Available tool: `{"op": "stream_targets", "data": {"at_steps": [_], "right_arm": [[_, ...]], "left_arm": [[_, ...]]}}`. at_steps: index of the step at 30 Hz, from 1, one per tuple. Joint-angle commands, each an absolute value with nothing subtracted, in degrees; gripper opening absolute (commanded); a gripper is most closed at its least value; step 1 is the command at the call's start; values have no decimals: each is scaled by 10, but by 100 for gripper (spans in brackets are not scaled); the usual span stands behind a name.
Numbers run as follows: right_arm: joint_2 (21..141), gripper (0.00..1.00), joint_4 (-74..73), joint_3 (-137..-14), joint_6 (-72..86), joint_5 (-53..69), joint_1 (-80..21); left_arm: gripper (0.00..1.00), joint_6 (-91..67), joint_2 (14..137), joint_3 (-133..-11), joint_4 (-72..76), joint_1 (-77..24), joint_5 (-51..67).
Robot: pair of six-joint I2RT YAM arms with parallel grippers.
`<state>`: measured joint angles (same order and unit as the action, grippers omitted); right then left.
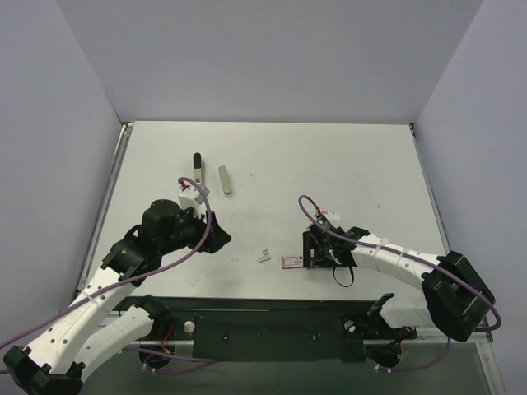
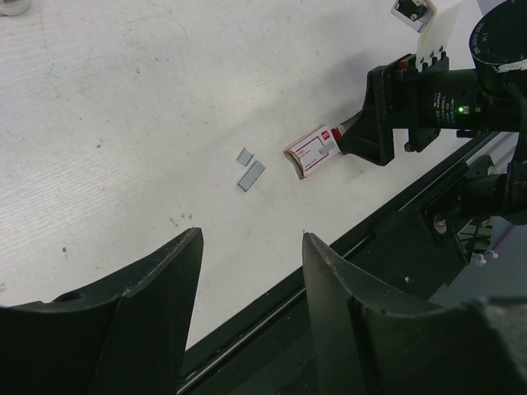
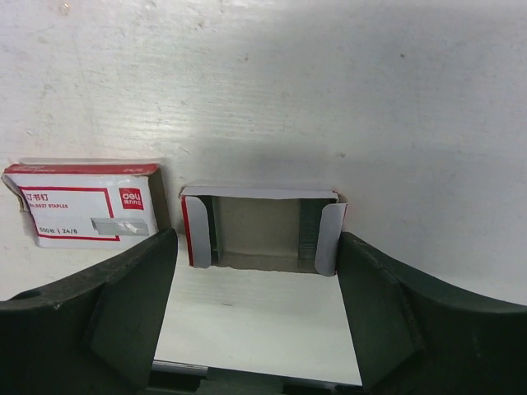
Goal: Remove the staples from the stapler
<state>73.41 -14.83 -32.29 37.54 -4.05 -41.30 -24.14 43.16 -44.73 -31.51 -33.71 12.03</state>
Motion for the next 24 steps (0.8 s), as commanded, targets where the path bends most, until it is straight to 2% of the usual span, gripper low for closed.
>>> {"op": "stream_targets", "data": {"at_steps": [1,16,24], "right_arm": [[774,72,-133,-312,403,-6,-427],[848,71,-127,-373,450,-45,-497],[798,71,-201,-402,444,-112,-502]], "left_arm": [[61,-234,428,-448,-299,-330,129],[61,-232,420,-446,-301,-330,127],[61,-233,415,-447,-301,-330,126]]}}
